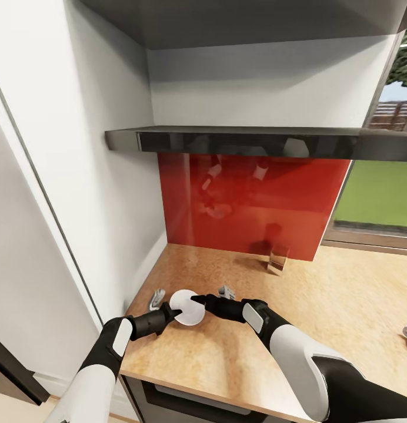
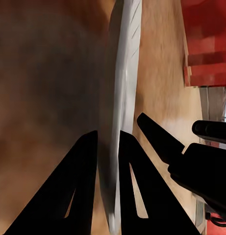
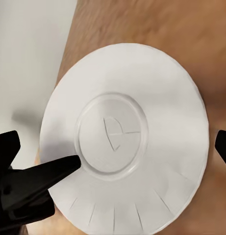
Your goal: Set up a coffee station on the kitchen countertop: keep the coffee maker on the countertop, move the bottle of coffee from the kitchen shelf to the counter next to the coffee maker, place a paper coffee filter on top of the coffee maker, put the saucer next to the coffee maker with the coffee cup on the saucer, and place the electric kettle next to the coffee maker.
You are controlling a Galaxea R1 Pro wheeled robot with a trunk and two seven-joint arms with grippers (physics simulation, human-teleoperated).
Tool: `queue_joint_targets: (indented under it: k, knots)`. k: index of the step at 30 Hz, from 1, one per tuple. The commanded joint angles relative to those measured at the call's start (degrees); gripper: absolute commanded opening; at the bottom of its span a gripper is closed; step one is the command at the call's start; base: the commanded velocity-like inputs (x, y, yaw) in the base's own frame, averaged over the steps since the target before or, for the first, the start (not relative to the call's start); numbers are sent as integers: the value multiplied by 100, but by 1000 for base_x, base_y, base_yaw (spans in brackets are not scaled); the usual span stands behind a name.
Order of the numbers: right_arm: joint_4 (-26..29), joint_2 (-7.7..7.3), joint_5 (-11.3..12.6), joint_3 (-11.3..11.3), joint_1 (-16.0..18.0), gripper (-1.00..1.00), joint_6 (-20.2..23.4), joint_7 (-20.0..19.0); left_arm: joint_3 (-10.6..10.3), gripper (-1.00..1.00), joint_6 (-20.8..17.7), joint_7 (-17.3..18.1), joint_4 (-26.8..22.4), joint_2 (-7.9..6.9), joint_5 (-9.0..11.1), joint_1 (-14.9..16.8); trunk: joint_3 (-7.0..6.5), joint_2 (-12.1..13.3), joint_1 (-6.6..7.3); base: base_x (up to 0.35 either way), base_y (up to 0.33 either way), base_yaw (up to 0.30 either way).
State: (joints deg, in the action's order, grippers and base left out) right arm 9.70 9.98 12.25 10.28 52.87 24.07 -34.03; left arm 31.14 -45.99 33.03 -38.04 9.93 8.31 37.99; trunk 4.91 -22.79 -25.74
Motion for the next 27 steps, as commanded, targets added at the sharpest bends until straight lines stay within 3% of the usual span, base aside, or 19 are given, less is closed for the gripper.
queue_joint_targets:
  k: [1,17,19,22,27]
  knots:
    - [6,2,32,27,4,100,54,2,33,-100,-7,20,-2,7,-75,7,13,-13,-4,0,0,0]
    - [210,2,39,48,4,100,54,2,25,-100,-7,21,-10,7,-73,7,13,-13,-4,0,0,0]
    - [562,2,194,52,4,100,60,8,21,-100,-7,22,-15,7,-74,7,13,-13,-4,-87,0,0]
    - [936,2,618,47,4,100,70,17,-3,-100,-10,32,-53,7,-75,7,13,-13,-4,-281,0,0]
    - [1176,2,730,48,4,100,75,14,-21,-100,-10,61,-67,0,-75,7,13,-13,-4,-324,0,0]
